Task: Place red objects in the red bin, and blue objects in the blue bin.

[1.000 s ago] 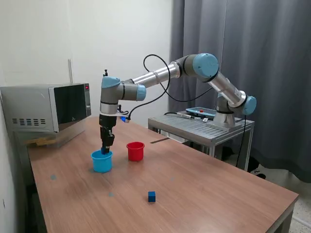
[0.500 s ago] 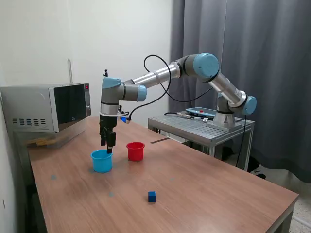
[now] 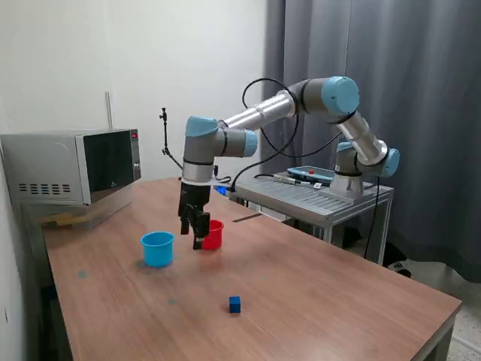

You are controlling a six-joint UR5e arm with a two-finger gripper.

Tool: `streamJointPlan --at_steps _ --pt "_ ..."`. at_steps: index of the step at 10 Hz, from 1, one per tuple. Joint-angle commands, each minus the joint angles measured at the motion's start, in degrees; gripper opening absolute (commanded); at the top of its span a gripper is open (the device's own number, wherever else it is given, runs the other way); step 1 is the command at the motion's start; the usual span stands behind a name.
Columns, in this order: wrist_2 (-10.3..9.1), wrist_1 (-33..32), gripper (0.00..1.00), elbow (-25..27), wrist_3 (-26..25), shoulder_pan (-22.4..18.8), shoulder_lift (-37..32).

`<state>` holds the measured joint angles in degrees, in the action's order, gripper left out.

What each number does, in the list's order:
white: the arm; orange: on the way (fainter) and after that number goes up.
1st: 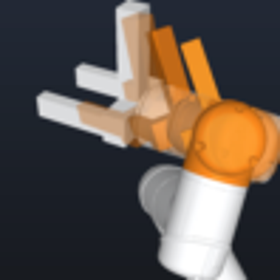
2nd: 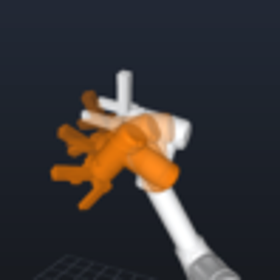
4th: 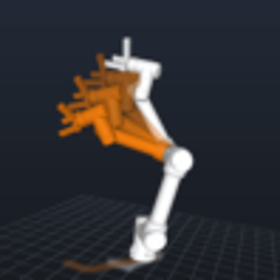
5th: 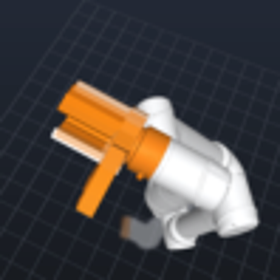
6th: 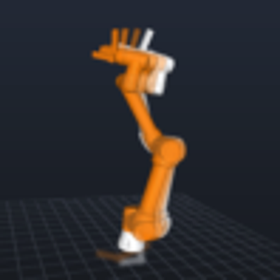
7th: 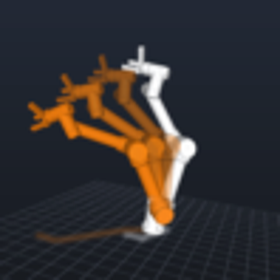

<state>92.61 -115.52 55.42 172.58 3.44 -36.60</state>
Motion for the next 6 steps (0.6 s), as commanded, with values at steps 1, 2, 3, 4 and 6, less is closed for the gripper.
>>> streamJointPlan --at_steps 1,2,3,4,6 --pt "1.26 0.0 1.0 4.1 -13.5 -6.5 -2.5" --pt "1.35 0.1 1.0 5.4 -17.2 -8.9 -3.0" --pt "1.26 0.1 1.0 6.4 -23.7 -10.7 -3.1" --pt "1.08 0.1 1.0 6.6 -29.9 -12.0 -3.1" --pt "0.73 -0.2 1.0 6.5 -34.5 -14.0 -3.4"
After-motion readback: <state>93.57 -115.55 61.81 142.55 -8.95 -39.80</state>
